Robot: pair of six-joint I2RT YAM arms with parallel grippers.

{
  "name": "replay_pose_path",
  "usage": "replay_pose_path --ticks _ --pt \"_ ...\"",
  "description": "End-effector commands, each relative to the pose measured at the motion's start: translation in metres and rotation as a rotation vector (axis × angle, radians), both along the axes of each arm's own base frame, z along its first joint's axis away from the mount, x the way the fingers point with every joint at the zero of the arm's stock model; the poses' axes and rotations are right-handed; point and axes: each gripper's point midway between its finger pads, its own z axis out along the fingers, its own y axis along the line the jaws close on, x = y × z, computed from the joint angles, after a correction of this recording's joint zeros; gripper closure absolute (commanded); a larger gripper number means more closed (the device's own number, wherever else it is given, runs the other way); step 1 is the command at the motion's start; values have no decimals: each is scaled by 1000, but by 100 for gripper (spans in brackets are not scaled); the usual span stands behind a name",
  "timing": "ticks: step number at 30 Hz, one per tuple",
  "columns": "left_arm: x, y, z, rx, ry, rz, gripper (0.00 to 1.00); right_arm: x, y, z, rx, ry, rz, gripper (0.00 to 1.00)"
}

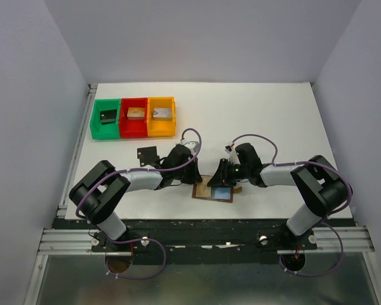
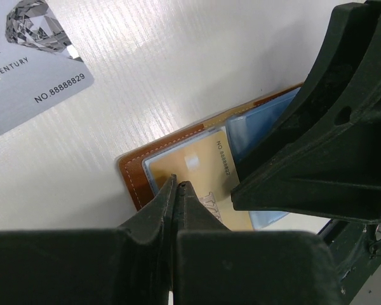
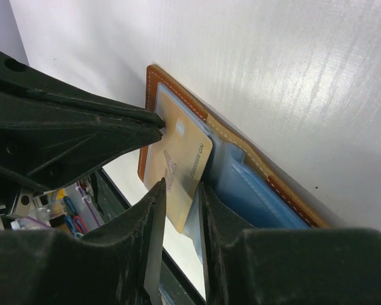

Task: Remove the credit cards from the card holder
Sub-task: Remove the credit card from the card holder.

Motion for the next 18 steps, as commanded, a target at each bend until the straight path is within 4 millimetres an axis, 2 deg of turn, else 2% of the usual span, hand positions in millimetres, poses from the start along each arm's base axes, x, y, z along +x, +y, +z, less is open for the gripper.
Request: replay_pose_path --ticks 1,14,18 --pt "-16 16 -22 82 49 9 95 -6 4 -3 25 7 19 70" --pt "-11 21 -7 73 9 34 95 -5 3 -2 31 -12 19 99" --pt "-9 26 6 76 -26 61 94 -4 1 -1 20 -25 24 100"
